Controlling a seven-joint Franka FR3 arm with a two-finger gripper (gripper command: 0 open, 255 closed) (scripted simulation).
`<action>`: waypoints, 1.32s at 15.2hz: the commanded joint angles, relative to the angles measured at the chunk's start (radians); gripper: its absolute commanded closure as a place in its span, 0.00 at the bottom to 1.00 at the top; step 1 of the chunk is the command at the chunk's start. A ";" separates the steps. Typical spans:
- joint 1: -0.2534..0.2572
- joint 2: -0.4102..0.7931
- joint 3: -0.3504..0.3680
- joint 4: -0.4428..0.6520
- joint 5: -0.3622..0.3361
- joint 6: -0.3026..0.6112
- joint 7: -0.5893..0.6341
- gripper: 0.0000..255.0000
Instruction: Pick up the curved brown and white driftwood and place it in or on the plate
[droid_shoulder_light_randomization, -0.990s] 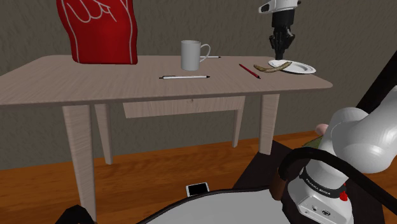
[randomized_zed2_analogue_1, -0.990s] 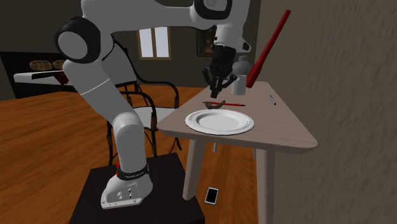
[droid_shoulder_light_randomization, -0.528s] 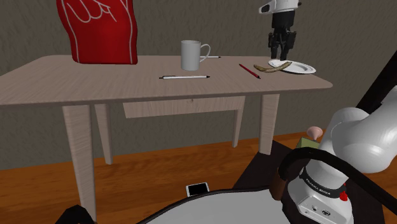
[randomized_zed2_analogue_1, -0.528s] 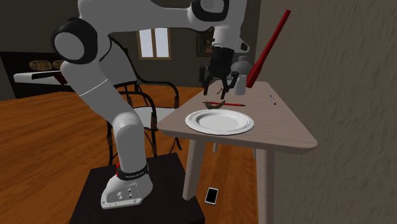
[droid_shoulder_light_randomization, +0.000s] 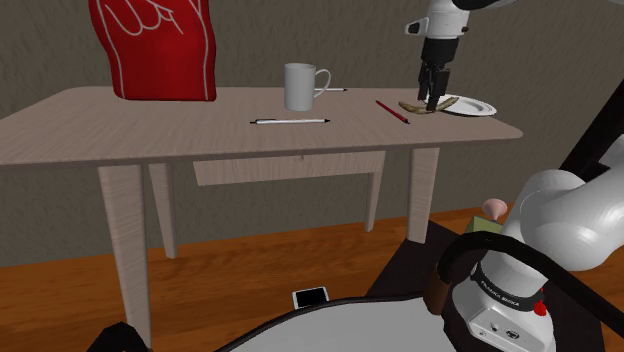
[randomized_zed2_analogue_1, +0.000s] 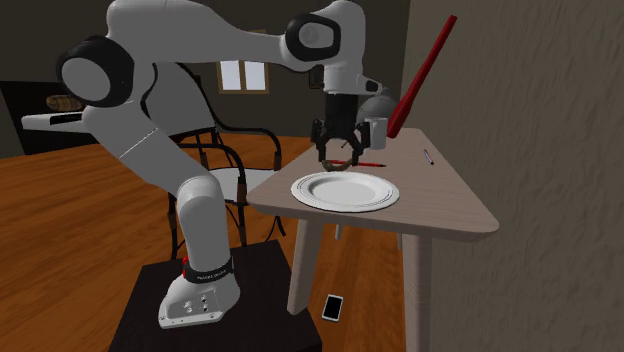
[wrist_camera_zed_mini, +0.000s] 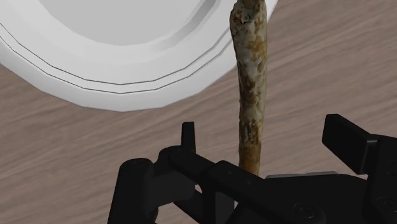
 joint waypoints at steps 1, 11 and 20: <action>-0.003 -0.006 -0.005 -0.032 -0.005 0.028 0.002 0.00; -0.004 -0.007 -0.007 -0.041 -0.006 0.036 0.002 1.00; -0.003 -0.005 -0.005 -0.026 -0.004 0.023 0.001 1.00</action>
